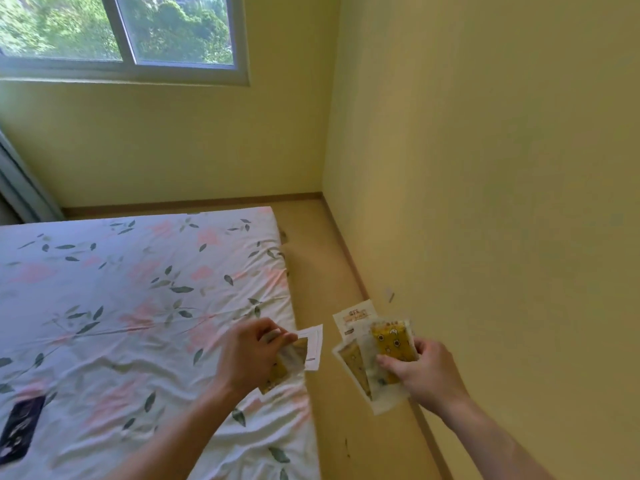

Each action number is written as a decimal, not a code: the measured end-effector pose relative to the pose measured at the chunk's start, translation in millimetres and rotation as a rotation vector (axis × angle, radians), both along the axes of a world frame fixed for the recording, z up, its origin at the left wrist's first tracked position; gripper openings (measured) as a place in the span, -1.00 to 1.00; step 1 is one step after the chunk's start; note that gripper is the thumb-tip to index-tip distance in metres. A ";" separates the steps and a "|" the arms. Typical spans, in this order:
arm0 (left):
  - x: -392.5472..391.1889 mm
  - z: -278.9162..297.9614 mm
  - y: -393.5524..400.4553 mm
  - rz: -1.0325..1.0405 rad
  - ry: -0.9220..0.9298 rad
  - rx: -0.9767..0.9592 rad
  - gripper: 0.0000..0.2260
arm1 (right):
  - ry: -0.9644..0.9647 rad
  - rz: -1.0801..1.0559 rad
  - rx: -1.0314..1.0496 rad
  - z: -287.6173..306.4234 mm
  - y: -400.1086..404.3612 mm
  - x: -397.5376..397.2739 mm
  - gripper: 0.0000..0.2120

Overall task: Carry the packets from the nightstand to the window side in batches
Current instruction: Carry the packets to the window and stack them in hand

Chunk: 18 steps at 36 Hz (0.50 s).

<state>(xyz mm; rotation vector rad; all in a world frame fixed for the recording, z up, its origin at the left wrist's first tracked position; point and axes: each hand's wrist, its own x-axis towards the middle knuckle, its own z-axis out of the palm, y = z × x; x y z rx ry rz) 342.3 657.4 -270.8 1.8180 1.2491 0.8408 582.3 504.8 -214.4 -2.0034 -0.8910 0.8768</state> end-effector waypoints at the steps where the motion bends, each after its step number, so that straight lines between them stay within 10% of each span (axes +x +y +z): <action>1: 14.7 1.6 -1.3 0.003 0.004 -0.009 -0.85 | -0.006 0.008 -0.002 2.2 1.5 18.5 -0.94; 18: 132.5 25.5 108.8 0.248 0.024 0.059 -0.83 | 0.032 0.273 0.043 9.7 177.8 177.6 -0.95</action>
